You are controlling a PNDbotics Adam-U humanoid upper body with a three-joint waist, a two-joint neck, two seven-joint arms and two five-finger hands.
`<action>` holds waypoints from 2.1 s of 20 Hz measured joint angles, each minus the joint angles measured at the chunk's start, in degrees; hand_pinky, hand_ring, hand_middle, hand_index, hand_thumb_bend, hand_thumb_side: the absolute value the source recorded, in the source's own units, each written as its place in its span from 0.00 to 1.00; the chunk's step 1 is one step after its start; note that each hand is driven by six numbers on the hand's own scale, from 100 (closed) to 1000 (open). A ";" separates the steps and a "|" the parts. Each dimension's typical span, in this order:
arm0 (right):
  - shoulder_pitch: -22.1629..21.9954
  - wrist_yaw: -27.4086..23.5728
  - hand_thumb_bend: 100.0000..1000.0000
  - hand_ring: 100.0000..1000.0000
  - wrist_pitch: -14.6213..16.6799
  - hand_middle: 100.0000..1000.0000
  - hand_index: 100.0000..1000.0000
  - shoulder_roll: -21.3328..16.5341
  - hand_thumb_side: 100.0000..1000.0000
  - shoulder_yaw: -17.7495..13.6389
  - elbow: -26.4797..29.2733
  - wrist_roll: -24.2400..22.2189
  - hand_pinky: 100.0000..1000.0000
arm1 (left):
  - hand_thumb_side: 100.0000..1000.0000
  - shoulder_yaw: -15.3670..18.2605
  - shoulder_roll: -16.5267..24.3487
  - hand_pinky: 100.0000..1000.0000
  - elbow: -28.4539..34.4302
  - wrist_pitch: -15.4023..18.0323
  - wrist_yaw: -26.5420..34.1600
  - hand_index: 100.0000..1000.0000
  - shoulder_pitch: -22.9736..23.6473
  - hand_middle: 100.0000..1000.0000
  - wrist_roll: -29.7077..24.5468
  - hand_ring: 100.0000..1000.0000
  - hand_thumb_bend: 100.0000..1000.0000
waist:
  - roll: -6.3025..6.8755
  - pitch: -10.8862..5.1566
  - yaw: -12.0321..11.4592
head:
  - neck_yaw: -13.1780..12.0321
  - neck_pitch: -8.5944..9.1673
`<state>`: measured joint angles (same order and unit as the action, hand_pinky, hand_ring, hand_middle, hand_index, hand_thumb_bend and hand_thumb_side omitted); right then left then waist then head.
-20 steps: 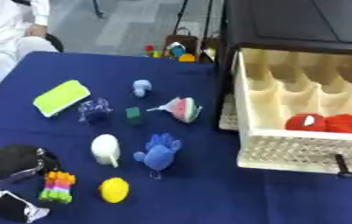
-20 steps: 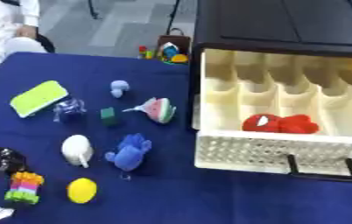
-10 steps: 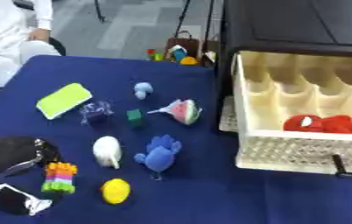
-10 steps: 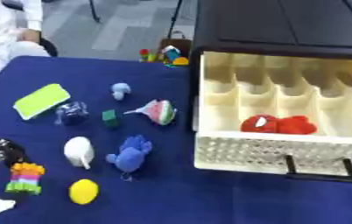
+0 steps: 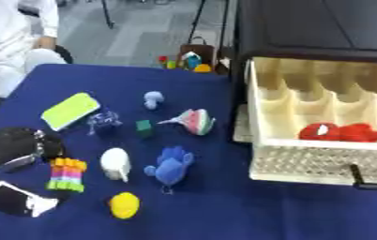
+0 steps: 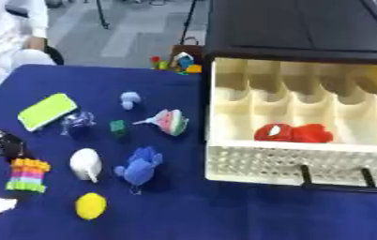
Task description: Pick up objects from table and place into drawer.
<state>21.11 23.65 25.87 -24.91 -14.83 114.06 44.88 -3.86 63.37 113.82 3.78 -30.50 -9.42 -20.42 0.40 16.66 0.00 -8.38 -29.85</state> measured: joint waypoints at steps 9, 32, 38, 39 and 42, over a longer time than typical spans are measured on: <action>-0.01 -0.62 0.00 0.74 0.02 0.59 0.74 -0.07 1.00 0.65 0.00 -0.49 0.68 | 0.40 -0.26 0.71 0.26 0.05 2.30 7.15 0.54 -10.64 0.44 -0.27 0.49 0.00 | 1.19 -1.30 1.59 | -0.36 -1.42; 0.40 -2.43 0.00 0.74 0.17 0.59 0.74 -0.59 1.00 2.13 0.00 -2.47 0.68 | 0.46 -6.68 -12.60 0.21 -7.10 -2.89 23.67 0.50 -42.87 0.40 -8.44 0.45 0.00 | 3.88 -3.21 4.74 | -2.53 -2.36; 0.89 -2.58 0.00 0.74 0.33 0.59 0.74 -0.59 1.00 2.17 0.00 -3.03 0.69 | 0.47 -8.70 -16.77 0.20 -11.86 -3.15 24.59 0.49 -46.77 0.39 -8.11 0.44 0.00 | 4.33 -3.21 5.59 | -2.67 -2.31; 1.10 -2.60 0.00 0.74 0.34 0.59 0.74 -0.59 1.00 2.18 0.00 -3.05 0.69 | 0.48 -8.97 -17.39 0.19 -12.49 -3.12 24.74 0.49 -47.29 0.39 -8.02 0.44 0.00 | 4.45 -3.21 5.73 | -2.75 -2.30; 1.61 -2.84 0.00 0.74 0.44 0.59 0.74 -0.59 1.00 2.38 0.00 -3.18 0.69 | 0.50 -9.77 -19.29 0.19 -14.49 -3.14 25.35 0.49 -48.50 0.38 -7.94 0.43 0.00 | 4.79 -3.17 6.54 | -3.04 -2.29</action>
<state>22.72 20.81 26.31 -25.51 -12.46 114.05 41.70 -13.62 44.08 99.34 0.65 -5.15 -57.92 -28.36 5.19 13.49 6.54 -11.42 -32.14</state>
